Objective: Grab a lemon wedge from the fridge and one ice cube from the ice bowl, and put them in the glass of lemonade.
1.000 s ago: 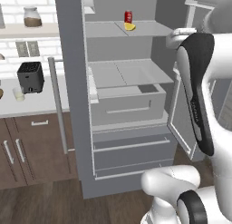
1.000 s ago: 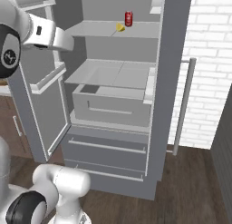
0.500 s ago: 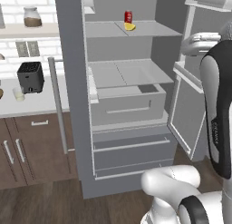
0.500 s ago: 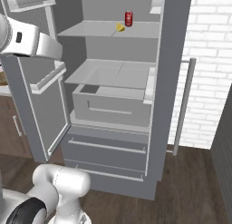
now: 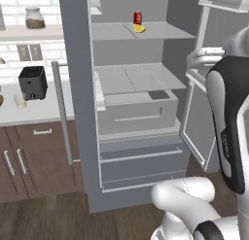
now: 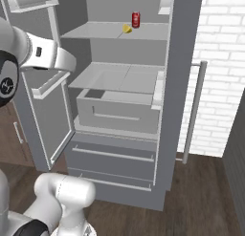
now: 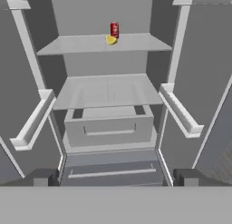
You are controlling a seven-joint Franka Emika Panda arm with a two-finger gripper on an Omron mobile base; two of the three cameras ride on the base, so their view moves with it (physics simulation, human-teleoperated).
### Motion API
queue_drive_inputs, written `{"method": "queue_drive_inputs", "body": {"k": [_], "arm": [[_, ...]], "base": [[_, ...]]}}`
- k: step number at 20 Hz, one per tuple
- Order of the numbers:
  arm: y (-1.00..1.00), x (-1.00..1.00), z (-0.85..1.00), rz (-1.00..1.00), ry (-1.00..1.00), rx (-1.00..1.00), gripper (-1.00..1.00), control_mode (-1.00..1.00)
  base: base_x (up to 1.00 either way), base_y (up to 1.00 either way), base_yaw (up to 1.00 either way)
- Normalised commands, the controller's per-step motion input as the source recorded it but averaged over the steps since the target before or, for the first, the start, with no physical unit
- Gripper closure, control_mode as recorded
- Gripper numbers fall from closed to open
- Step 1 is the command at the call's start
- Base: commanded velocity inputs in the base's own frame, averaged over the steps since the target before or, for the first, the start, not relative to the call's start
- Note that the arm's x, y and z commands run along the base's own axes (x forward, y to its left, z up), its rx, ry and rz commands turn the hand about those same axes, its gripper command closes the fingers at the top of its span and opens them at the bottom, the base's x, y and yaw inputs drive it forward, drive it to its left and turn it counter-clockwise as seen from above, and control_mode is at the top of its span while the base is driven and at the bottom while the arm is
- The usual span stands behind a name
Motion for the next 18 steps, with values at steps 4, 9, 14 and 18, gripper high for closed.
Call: {"method": "queue_drive_inputs", "body": {"k": [4,9,14,18], "arm": [[0.0,0.0,0.0,0.0,0.0,0.0,-1.0,-1.0],[0.0,0.0,0.0,0.0,0.0,0.0,-1.0,-1.0],[0.1,0.13,0.04,0.0,-0.15,0.0,-1.0,-1.0],[0.0,0.41,0.36,0.09,-0.34,0.0,-1.0,-1.0]], "base": [[0.0,0.0,0.0],[0.0,0.0,0.0],[0.0,0.0,0.0],[0.0,0.0,0.0]]}}
